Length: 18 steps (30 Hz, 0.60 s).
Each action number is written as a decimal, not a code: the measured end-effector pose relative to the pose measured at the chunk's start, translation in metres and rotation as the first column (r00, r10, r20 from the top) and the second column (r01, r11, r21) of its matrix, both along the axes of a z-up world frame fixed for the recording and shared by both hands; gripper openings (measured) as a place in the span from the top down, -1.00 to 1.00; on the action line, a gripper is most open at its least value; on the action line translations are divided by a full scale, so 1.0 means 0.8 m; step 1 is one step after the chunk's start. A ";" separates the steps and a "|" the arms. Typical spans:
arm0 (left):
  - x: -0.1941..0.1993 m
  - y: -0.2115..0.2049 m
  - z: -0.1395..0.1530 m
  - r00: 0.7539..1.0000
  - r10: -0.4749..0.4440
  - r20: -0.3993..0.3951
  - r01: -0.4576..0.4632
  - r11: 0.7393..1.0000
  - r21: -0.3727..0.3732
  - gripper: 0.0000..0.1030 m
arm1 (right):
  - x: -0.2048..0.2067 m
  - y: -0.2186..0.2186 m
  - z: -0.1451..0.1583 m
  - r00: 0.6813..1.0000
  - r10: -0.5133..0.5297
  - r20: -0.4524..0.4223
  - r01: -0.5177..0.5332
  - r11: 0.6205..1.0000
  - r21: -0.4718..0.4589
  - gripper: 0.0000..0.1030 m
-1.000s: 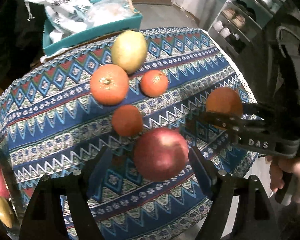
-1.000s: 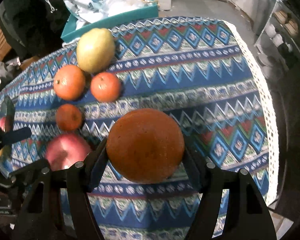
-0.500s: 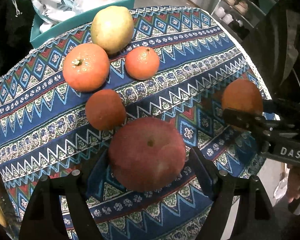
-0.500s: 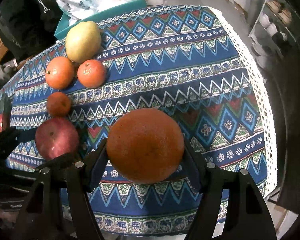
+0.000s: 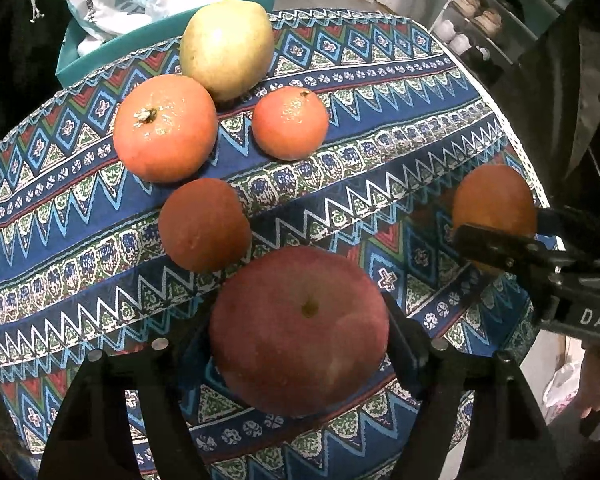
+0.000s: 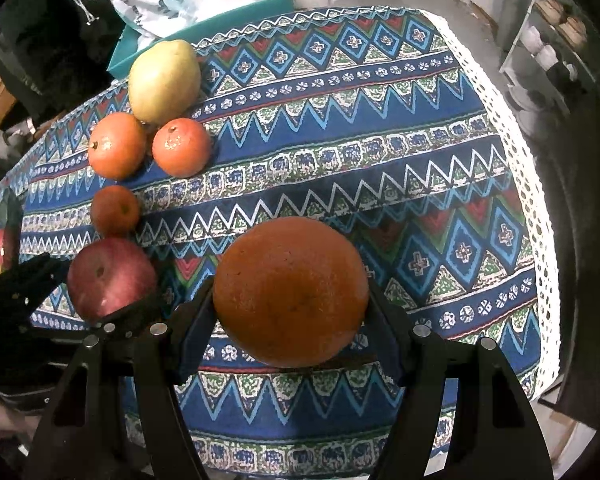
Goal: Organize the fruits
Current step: 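Grasp a red apple with the left tool while the right tool holds the grapefruit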
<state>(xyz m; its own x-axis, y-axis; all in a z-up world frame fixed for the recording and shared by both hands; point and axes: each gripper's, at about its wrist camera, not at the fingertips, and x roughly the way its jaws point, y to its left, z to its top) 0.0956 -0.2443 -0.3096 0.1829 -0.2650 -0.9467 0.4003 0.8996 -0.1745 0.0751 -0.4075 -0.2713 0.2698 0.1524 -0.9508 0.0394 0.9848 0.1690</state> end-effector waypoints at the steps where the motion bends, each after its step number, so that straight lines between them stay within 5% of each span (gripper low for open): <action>1: -0.001 0.002 0.001 1.000 -0.002 0.003 0.002 1.000 0.000 -0.49 | 0.001 0.001 0.000 1.000 0.001 0.001 -0.001 1.000 -0.003 -0.36; 18: -0.025 0.045 0.073 0.994 0.033 0.107 -0.027 0.998 -0.054 -0.49 | -0.001 0.028 0.053 0.991 0.054 0.120 -0.051 0.998 -0.032 -0.36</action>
